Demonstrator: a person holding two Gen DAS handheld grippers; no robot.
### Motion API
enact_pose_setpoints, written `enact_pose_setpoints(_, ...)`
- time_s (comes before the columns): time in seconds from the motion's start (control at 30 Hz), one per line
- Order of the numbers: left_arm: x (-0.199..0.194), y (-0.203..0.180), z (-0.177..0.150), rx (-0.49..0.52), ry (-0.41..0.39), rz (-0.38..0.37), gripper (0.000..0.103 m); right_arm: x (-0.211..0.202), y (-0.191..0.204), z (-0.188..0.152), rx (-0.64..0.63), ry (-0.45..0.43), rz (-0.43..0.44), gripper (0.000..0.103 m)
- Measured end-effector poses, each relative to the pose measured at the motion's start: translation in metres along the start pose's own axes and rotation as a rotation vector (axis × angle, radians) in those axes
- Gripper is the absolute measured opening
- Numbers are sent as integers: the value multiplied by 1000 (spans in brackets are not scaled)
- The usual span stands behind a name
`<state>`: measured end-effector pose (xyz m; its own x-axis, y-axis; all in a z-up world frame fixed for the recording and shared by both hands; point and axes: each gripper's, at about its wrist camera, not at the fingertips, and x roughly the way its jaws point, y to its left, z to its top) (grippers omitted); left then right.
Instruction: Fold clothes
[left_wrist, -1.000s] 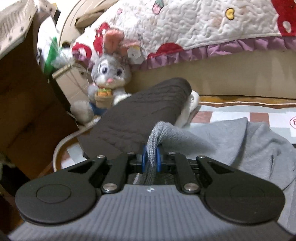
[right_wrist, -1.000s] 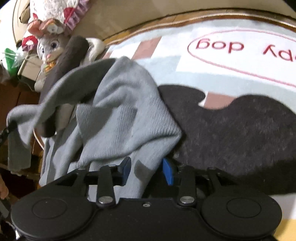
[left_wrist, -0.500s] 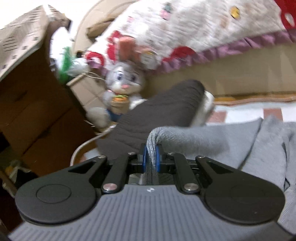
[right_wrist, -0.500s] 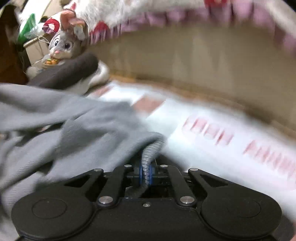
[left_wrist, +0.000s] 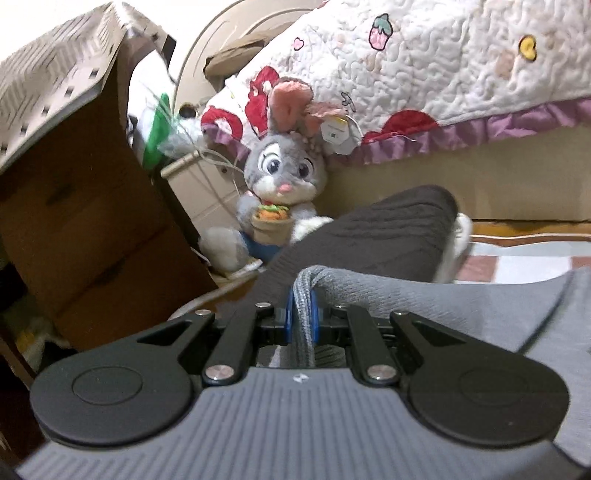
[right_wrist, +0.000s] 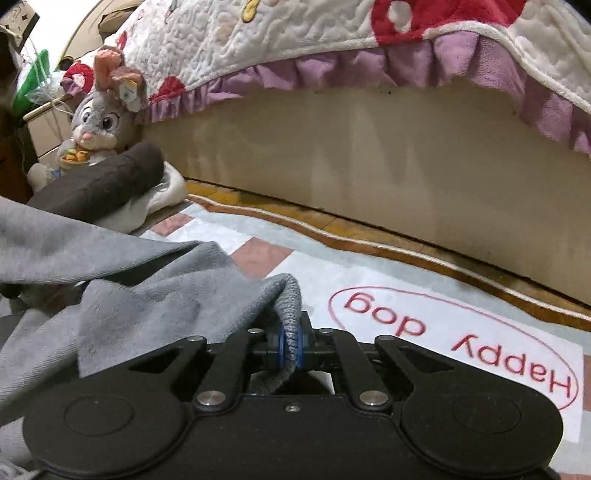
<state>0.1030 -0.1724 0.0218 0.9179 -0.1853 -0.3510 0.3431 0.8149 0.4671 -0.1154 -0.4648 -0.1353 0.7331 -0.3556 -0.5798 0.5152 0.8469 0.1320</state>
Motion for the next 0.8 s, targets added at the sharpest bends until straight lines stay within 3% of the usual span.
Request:
enact_pose_setpoints(0.1, 15, 16, 27, -17, -47, 38, 9, -11, -9, 11, 23, -76, -21, 5)
enact_pose_setpoints(0.17, 32, 29, 48, -52, -85, 102, 10, -13, -6, 22, 3, -112, -17, 5)
enact_pose_setpoints(0.23, 59, 38, 62, -99, -51, 139, 14, -6, -2, 29, -7, -117, -3, 9)
enact_pose_setpoints(0.27, 75, 40, 65, -116, -1, 128, 25, 4, 0, 30, -21, -92, 21, 11)
enact_pose_setpoints(0.3, 91, 37, 62, -105, 75, 79, 57, 15, -1, 28, -35, -57, 41, 15)
enact_pose_setpoints(0.33, 102, 30, 55, -70, 148, 30, 60, 26, -2, 26, -47, -19, 62, 27)
enact_pose_setpoints(0.37, 106, 22, 47, -32, 191, -7, 60, 34, -4, 23, -45, 31, 82, 29)
enact_pose_setpoints(0.43, 86, 2, 22, 35, 173, -54, 61, 39, -15, 16, 19, 122, 112, 30)
enact_pose_setpoints(0.53, 42, -19, -18, 34, 165, -222, 62, 29, -35, 10, 209, 242, 162, 36)
enact_pose_setpoints(0.67, -16, -27, -69, -41, 226, -396, 63, 0, -52, -6, 416, 355, 275, 47)
enact_pose_setpoints(0.8, -71, -23, -106, -22, 246, -469, 66, -13, -44, -31, 539, 485, 463, 51)
